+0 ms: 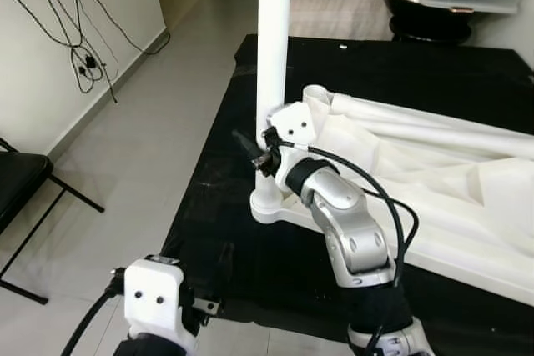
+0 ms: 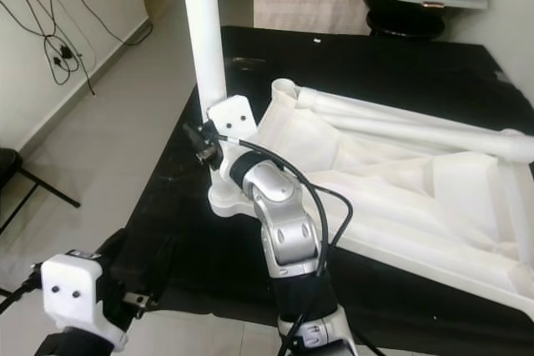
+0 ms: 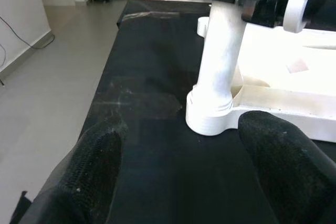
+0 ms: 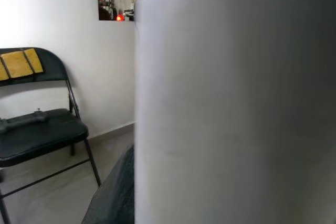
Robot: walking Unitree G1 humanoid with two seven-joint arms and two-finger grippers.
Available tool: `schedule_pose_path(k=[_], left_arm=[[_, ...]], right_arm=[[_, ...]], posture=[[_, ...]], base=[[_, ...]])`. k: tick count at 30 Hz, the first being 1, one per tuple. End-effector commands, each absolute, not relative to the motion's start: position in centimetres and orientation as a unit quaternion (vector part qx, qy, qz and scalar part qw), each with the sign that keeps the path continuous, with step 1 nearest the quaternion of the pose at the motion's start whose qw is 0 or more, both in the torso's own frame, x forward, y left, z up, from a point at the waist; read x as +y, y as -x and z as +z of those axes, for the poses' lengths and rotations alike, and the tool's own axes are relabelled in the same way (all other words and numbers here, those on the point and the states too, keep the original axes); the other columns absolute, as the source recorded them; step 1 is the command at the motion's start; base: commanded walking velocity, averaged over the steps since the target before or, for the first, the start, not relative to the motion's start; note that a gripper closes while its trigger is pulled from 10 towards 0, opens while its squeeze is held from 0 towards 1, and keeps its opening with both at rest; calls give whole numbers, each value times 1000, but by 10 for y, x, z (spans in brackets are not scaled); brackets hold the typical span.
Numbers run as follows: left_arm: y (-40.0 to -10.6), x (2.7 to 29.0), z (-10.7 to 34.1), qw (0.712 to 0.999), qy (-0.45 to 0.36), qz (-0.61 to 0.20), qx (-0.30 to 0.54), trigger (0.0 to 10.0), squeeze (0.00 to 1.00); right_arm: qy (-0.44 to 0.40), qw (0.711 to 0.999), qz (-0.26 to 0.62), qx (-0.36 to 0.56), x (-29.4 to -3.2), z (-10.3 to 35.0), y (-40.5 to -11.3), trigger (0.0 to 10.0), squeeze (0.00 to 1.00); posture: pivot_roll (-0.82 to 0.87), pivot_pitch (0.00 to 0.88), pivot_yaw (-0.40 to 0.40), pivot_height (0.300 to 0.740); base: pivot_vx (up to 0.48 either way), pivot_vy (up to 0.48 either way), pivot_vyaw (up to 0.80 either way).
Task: Building children table
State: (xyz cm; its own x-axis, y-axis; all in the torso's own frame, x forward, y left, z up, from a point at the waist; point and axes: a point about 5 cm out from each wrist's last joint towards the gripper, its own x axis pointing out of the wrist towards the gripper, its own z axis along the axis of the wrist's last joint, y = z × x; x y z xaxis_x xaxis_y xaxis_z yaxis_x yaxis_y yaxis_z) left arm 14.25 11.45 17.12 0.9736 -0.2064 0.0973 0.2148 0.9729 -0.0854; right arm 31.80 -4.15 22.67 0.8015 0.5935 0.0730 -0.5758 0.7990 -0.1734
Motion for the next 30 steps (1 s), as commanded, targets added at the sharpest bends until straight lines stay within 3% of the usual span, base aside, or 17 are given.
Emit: schedule_pose_path(k=[1, 2, 4, 6, 7, 8, 12, 15, 17, 19, 22, 26, 27, 28, 29, 30], left_arm=[[-142, 115, 169, 993, 46, -104, -41, 10000, 0], [-142, 114, 170, 992, 48, -105, -41, 10000, 0], [-142, 114, 170, 992, 48, -105, -41, 10000, 0], [-142, 113, 170, 992, 50, -107, -41, 10000, 0], [-142, 112, 170, 992, 51, -107, -41, 10000, 0], [-142, 112, 170, 992, 52, -108, -42, 10000, 0], [-140, 110, 171, 992, 54, -108, -42, 10000, 0], [-139, 110, 171, 992, 55, -107, -41, 10000, 0], [-136, 109, 171, 992, 57, -108, -41, 10000, 0], [-136, 109, 171, 992, 57, -108, -41, 10000, 0], [-133, 109, 172, 992, 58, -108, -37, 10000, 0], [-131, 109, 172, 992, 59, -109, -35, 10000, 0], [-130, 109, 173, 992, 59, -109, -33, 10000, 0], [-129, 109, 173, 992, 59, -109, -33, 10000, 0], [-129, 109, 173, 992, 59, -109, -31, 10000, 0], [-128, 109, 173, 992, 58, -109, -31, 10000, 0]], right_arm=[[19, 917, 395, -49, -6, 233, -311, 10000, 1000], [8, 892, 447, -65, -6, 242, -310, 10000, 1000], [8, 892, 447, -65, -6, 242, -310, 10000, 1000], [0, 846, 526, -93, -6, 254, -309, 10000, 1000], [4, 816, 569, -102, -9, 256, -311, 10000, 953], [27, 796, 595, -111, -12, 254, -316, 10000, 0], [67, 766, 630, -106, -18, 247, -333, 10000, 0], [65, 757, 643, -100, -18, 246, -337, 10000, 0], [52, 732, 673, -96, -17, 250, -341, 10000, 0], [52, 732, 673, -96, -17, 250, -341, 10000, 0], [41, 698, 709, -93, -12, 258, -344, 10000, 0], [44, 680, 726, -91, -8, 261, -346, 10000, 0], [45, 673, 732, -92, -6, 262, -347, 4667, 0], [45, 670, 735, -93, -5, 263, -347, 4667, 0], [46, 660, 744, -93, -4, 263, -348, 0, 0], [47, 655, 749, -92, -4, 263, -348, 0, 0]], posture=[[105, 176, -27, 740], [104, 180, -27, 740], [104, 180, -27, 740], [103, 184, -28, 740], [105, 187, -32, 740], [112, 196, -36, 740], [125, 209, -38, 740], [125, 209, -38, 740], [146, 223, -43, 740], [146, 223, -43, 740], [162, 244, -44, 740], [166, 250, -42, 740], [167, 256, -40, 740], [167, 256, -40, 740], [170, 262, -39, 740], [170, 262, -39, 740]], base=[[0, 0, 0], [0, 0, 0], [0, 0, 0], [0, 0, 0], [0, 0, 0], [0, 0, 0], [0, 0, 0], [0, 0, 0], [0, 0, 0], [0, 0, 0], [0, 0, 0], [0, 0, 0], [0, 0, 0], [0, 0, 0], [0, 0, 0], [0, 0, 0]])
